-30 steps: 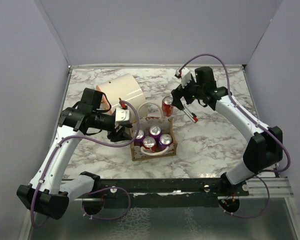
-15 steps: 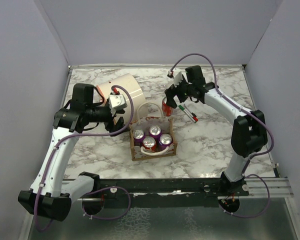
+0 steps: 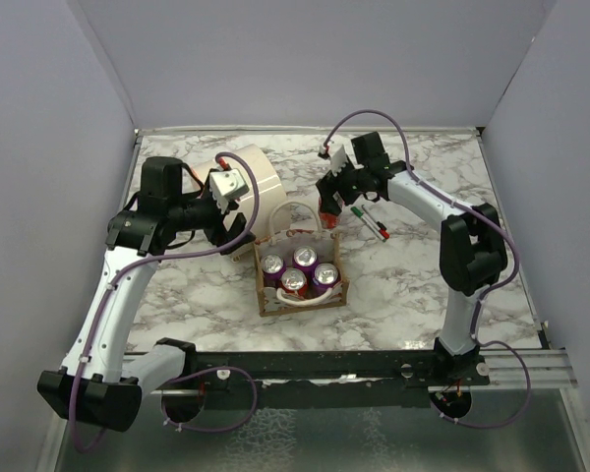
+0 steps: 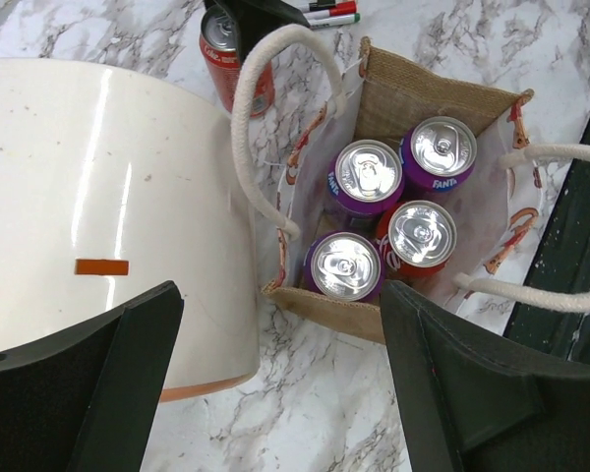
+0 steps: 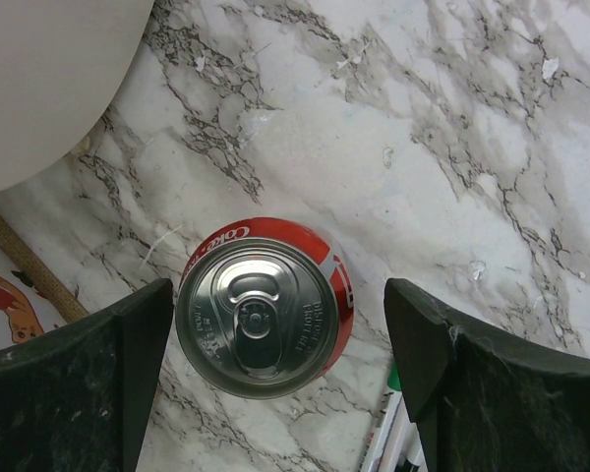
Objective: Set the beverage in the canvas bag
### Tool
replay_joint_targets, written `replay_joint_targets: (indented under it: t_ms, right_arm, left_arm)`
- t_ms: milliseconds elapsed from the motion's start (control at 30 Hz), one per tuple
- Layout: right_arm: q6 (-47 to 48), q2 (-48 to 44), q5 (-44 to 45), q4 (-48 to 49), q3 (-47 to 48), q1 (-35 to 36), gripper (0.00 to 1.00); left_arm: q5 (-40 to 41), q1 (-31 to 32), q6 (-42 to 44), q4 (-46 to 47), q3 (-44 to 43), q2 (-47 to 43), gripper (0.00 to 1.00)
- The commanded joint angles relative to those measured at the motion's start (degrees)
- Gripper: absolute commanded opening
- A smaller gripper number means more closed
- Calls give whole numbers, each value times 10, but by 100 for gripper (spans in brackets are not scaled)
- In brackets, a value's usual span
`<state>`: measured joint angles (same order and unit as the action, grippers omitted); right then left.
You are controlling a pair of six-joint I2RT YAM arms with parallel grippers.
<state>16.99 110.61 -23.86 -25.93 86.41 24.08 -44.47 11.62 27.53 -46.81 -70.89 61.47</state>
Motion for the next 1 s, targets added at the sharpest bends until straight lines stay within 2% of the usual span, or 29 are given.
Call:
replay_joint_targets:
  t_ms: [0,200,300,467,600,800,967]
  right_arm:
    - [11,17,-23,-9,27,5,80]
    - [16,15,-23,-19,24,5,64]
    - [16,-3,-17,-15,20,4,49]
    - [11,-48,9,-13,20,4,23]
    - [13,-93,24,-26,25,4,4]
    - [18,-168,25,-64,36,4,1]
    - [47,-237,-44,-112,49,4,1]
  left_arm:
    - [31,-3,-24,35,-8,8,84]
    - [28,2,-27,48,-14,25,84]
    - [0,10,10,28,-12,32,83]
    - [-51,42,124,-76,0,41,81]
    - [-48,62,202,-140,9,40,78]
    - [-43,82,271,-180,27,41,75]
    - [-40,112,316,-204,29,53,75]
